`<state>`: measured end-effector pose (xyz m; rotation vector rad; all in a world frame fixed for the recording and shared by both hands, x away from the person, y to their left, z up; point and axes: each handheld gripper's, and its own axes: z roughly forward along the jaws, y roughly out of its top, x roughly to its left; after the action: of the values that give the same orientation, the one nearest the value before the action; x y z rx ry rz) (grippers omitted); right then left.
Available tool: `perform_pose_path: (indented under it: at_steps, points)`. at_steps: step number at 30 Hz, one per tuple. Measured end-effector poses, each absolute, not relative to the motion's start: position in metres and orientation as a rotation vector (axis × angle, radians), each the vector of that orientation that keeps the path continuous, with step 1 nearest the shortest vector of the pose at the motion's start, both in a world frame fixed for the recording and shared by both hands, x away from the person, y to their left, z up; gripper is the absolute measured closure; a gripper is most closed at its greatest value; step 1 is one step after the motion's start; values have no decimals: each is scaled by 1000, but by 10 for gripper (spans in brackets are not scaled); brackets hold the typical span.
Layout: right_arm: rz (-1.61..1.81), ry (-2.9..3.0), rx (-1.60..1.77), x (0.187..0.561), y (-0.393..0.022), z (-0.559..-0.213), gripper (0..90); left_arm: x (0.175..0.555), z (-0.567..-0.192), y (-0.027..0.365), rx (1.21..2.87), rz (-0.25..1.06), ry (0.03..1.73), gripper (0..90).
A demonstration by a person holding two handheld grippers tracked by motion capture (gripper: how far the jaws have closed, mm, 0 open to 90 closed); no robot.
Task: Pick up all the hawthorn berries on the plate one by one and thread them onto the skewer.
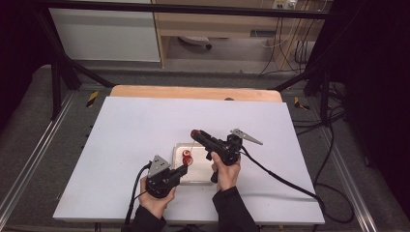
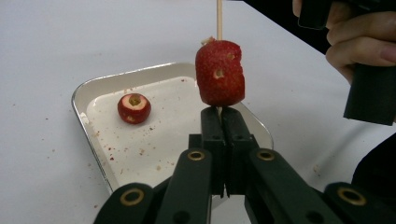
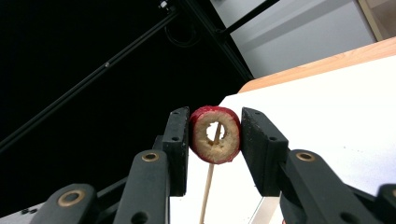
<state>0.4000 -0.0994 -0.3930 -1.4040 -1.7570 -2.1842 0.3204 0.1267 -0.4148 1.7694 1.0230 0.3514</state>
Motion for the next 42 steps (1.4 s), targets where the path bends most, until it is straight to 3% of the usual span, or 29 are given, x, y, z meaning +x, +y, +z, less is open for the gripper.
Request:
perform_pose_path:
  at_steps: [20, 42]
  points:
    - [-2148, -1791, -1364, 395, -94, -402, 644, 324, -413, 123, 1710, 362, 1053, 890]
    - [-2089, -1851, -1369, 385, -89, -413, 640, 334, -414, 123, 1760, 354, 1029, 890]
